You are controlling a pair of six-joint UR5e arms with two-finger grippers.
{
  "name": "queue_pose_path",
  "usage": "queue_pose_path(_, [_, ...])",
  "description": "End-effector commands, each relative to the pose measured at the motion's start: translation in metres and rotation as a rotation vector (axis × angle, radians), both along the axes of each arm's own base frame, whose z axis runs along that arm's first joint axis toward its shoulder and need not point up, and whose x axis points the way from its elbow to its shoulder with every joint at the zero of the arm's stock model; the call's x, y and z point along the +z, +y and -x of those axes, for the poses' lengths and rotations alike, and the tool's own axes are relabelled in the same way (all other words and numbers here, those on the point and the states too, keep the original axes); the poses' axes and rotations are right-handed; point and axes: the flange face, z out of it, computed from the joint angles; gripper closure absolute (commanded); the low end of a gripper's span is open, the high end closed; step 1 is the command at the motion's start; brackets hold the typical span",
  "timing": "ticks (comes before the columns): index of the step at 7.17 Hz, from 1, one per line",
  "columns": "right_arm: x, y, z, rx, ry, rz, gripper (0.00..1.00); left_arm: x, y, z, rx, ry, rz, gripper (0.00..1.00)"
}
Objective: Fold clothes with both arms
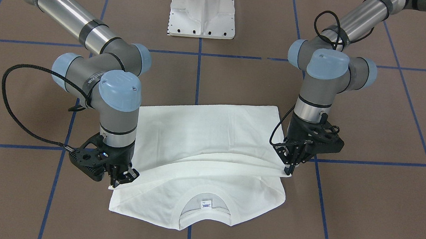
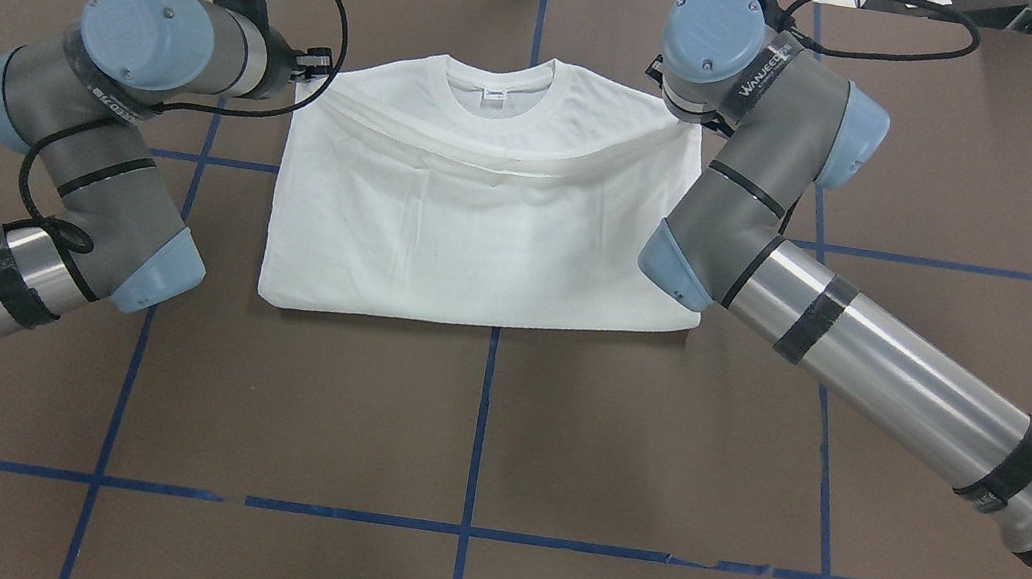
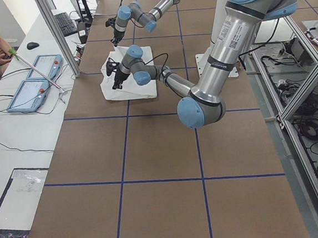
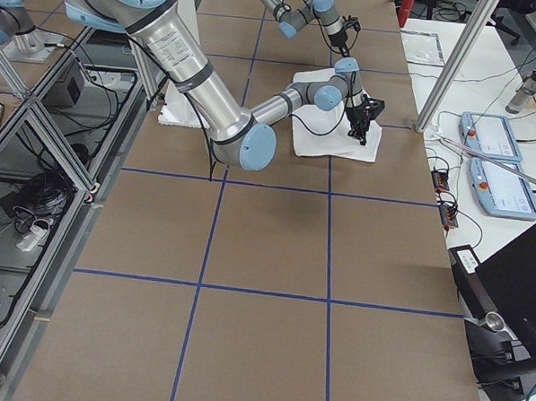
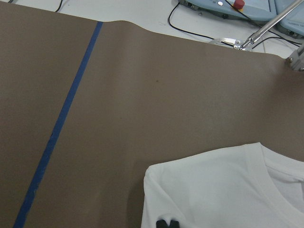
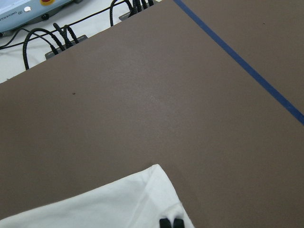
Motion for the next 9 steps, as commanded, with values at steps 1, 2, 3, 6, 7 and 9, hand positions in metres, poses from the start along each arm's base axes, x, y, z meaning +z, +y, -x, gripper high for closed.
queue_pose_path(1, [0.006,-0.003,0.006,0.002,0.010,0.014,1.00,0.020,-0.019,-0.017,-0.004,-0.006,0.006,1.00])
queue_pose_path(2, [0.009,-0.004,0.005,0.000,0.008,0.019,1.00,0.035,-0.023,-0.021,-0.004,0.006,-0.006,1.00])
queue_pose_path(3, [0.009,-0.003,0.006,-0.008,-0.009,0.018,0.87,0.037,-0.023,-0.021,-0.004,0.005,-0.005,0.88])
queue_pose_path(6, [0.000,-0.028,-0.037,-0.012,-0.107,0.064,0.45,0.030,-0.026,-0.009,-0.016,0.054,-0.049,0.53])
queue_pose_path(7, [-0.009,-0.024,-0.043,-0.028,-0.141,0.066,0.40,0.031,-0.029,-0.003,-0.020,0.057,-0.046,0.46])
queue_pose_path(9, [0.012,0.073,-0.080,-0.048,-0.267,0.095,0.32,0.016,-0.029,0.010,-0.033,0.083,-0.063,0.44])
